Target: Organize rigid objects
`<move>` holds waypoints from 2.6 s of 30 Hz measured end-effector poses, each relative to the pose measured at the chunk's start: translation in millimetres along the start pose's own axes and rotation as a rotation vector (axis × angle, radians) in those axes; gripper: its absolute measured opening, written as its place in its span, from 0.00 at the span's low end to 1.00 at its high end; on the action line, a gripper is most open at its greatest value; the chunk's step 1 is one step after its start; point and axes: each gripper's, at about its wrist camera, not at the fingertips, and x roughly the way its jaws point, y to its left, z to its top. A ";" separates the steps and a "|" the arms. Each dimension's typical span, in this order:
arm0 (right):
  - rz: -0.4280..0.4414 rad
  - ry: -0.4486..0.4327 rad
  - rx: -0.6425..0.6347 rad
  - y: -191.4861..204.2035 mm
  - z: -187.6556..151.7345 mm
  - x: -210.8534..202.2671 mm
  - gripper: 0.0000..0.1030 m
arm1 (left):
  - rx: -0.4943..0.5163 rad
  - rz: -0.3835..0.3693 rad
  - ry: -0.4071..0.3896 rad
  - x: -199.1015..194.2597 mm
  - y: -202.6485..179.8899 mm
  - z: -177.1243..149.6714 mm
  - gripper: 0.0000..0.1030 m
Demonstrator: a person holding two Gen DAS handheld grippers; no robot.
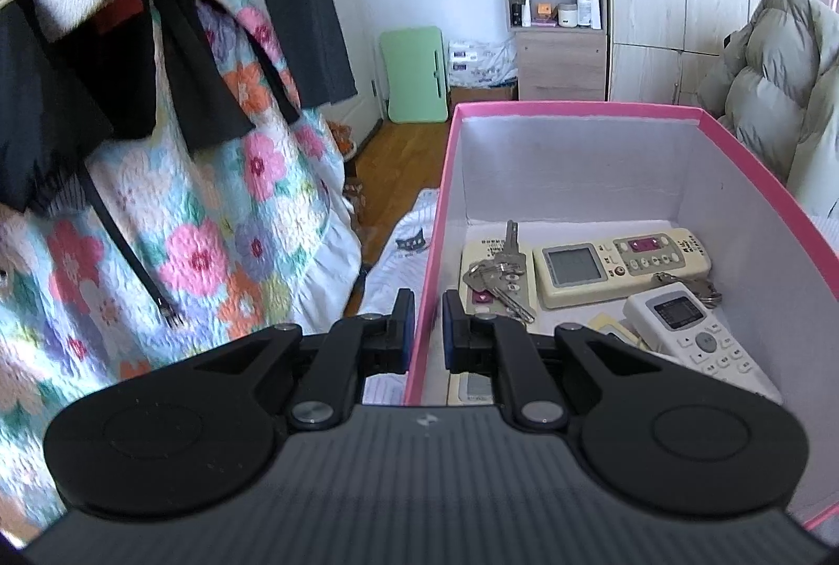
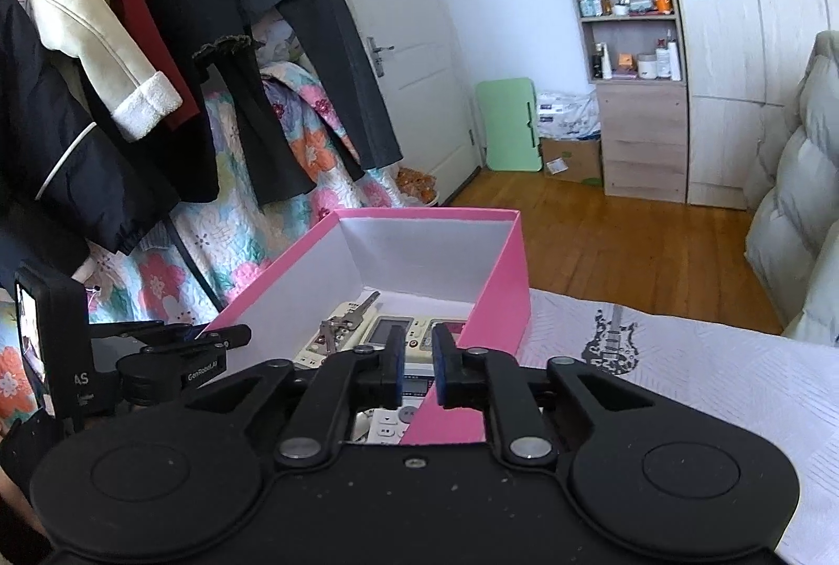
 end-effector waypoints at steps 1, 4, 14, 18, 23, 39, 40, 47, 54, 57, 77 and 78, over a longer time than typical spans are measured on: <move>-0.009 -0.006 -0.005 2.4 -0.8 -3.5 0.19 | -0.017 -0.005 0.012 -1.6 2.0 0.2 0.09; -0.022 -0.015 -0.015 7.1 -2.3 -11.4 0.20 | -0.043 -0.015 0.011 -12.6 7.0 0.1 0.10; -0.040 -0.049 -0.034 23.0 -12.1 -45.4 0.26 | -0.031 0.002 -0.052 -69.9 8.0 2.7 0.11; -0.044 -0.063 -0.042 29.0 -15.9 -56.5 0.30 | -0.033 -0.009 -0.067 -92.0 5.3 1.7 0.13; -0.080 -0.062 -0.059 31.3 -21.2 -64.4 0.33 | -0.026 -0.032 -0.085 -117.6 -4.0 -2.8 0.13; -0.125 -0.099 -0.025 27.2 -33.7 -105.9 0.57 | -0.014 -0.126 -0.084 -158.2 -36.1 -5.9 0.41; -0.131 -0.103 -0.024 27.1 -34.5 -108.2 0.61 | -0.010 -0.126 -0.081 -159.6 -37.1 -6.6 0.44; -0.143 -0.177 -0.043 23.6 -39.3 -133.7 0.93 | -0.019 -0.129 -0.043 -166.0 -33.0 -10.9 0.61; -0.263 -0.187 0.011 22.1 -43.9 -145.3 0.99 | -0.004 -0.135 -0.045 -178.9 -39.7 -20.4 0.79; -0.314 -0.162 0.016 24.3 -46.5 -146.3 0.99 | -0.008 -0.151 -0.028 -181.2 -43.7 -24.1 0.87; -0.387 -0.072 0.054 22.9 -58.8 -154.0 0.99 | 0.032 -0.100 0.035 -192.3 -61.9 -29.6 0.96; -0.389 -0.069 0.052 23.5 -59.1 -153.6 0.99 | 0.033 -0.101 0.034 -192.5 -62.9 -29.7 0.96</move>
